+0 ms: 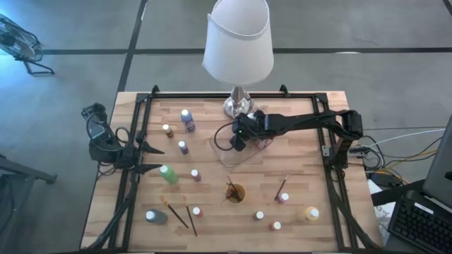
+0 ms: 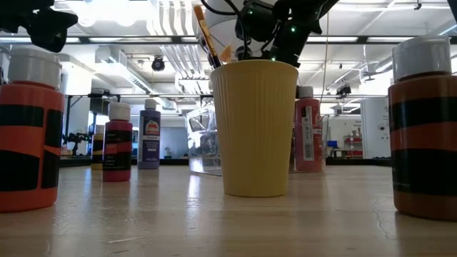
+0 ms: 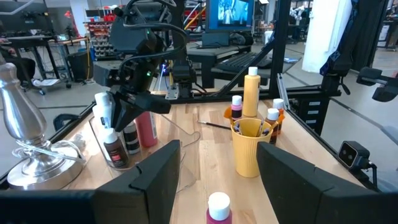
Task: Pick & Place Paint Supplies
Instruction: Put the black bottle into the transparent bin, then put the light pink bottle into the transparent bin
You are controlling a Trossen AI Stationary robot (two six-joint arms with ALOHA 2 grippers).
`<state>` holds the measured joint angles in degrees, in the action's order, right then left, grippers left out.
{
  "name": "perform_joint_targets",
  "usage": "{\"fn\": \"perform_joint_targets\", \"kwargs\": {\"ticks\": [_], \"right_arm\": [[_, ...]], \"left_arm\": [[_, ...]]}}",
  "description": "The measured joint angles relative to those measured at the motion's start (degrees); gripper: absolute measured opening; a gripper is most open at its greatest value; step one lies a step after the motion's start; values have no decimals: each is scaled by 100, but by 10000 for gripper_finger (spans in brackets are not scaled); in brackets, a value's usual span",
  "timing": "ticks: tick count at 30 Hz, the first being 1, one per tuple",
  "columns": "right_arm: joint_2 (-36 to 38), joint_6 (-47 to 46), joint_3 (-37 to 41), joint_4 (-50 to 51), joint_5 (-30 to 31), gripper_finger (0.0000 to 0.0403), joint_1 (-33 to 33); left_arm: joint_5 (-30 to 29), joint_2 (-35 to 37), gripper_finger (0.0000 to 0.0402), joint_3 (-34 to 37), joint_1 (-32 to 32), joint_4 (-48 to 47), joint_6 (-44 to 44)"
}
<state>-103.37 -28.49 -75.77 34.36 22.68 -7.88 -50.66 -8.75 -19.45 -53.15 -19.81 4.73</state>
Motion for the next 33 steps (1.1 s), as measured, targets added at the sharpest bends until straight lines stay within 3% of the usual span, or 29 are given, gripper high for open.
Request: {"fn": "perform_joint_targets", "kwargs": {"ticks": [7,16,25,33], "right_arm": [[109,-2,-186,271,-1,57,34],[142,-211,-950,1354,-3,76,422],[150,-862,-2044,2767,-20,83,1349],[152,-2028,-2953,3935,-22,47,2334]], "left_arm": [[-1,0,218,1,2,2,0],[0,0,218,1,1,2,0],[1,0,218,1,0,2,0],[1,0,218,1,0,2,0]]}}
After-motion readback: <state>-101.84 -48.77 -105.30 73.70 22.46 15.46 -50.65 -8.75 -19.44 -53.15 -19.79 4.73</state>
